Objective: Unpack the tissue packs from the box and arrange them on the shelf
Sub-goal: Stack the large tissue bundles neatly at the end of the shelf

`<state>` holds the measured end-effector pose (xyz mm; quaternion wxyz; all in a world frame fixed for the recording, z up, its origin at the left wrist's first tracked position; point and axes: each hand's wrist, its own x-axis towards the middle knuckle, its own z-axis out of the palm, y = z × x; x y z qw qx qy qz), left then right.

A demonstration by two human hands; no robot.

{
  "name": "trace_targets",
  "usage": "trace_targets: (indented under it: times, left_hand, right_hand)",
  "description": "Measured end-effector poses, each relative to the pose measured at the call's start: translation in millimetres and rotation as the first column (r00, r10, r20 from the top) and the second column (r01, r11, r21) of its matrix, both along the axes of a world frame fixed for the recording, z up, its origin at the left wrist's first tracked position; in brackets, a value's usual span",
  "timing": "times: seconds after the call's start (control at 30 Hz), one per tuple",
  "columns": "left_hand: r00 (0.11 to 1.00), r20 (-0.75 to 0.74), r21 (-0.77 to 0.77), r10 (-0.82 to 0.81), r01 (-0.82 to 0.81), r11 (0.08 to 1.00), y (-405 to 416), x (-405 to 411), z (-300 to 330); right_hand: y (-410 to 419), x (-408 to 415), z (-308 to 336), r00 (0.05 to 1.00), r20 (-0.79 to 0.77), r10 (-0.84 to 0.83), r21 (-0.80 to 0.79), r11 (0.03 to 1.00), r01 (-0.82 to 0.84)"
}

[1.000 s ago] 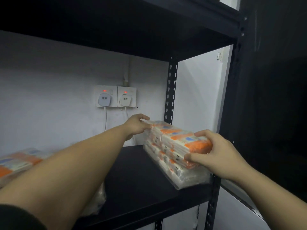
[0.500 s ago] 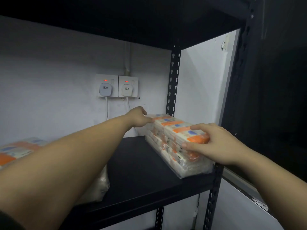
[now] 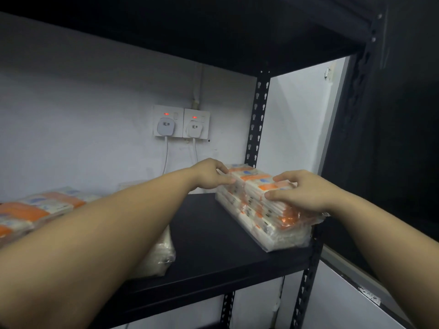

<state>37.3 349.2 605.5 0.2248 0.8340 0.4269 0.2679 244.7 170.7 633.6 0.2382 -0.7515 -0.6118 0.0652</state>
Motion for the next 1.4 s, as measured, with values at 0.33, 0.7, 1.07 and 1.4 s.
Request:
trace_targets:
  times: [0.33,0.7,1.07,1.4]
  left_hand:
    - [0.975,-0.16,0.142,0.154,-0.132,0.981,-68,-117,15]
    - [0.962,-0.01,0.074,0.271,-0.27,0.96,-139,-202,-64]
    - [0.981,0.048,0.058,0.188,-0.191,0.98,-147,-171,-66]
    - [0.959,-0.276,0.161,0.059,-0.015,0.987,-78,-185,-29]
  right_hand:
    - [-19,-77,-25,0.93,0.354,0.099,0.415,0.874,-0.252]
    - [-1,-179,-91,0.905,-0.017,0.425,0.228,0.883,-0.41]
    - [17,-137,-108,0.827,-0.294,0.48,0.26,0.872,-0.414]
    - [-4,-142,-86,0.933,-0.004,0.361,0.012,0.932,-0.361]
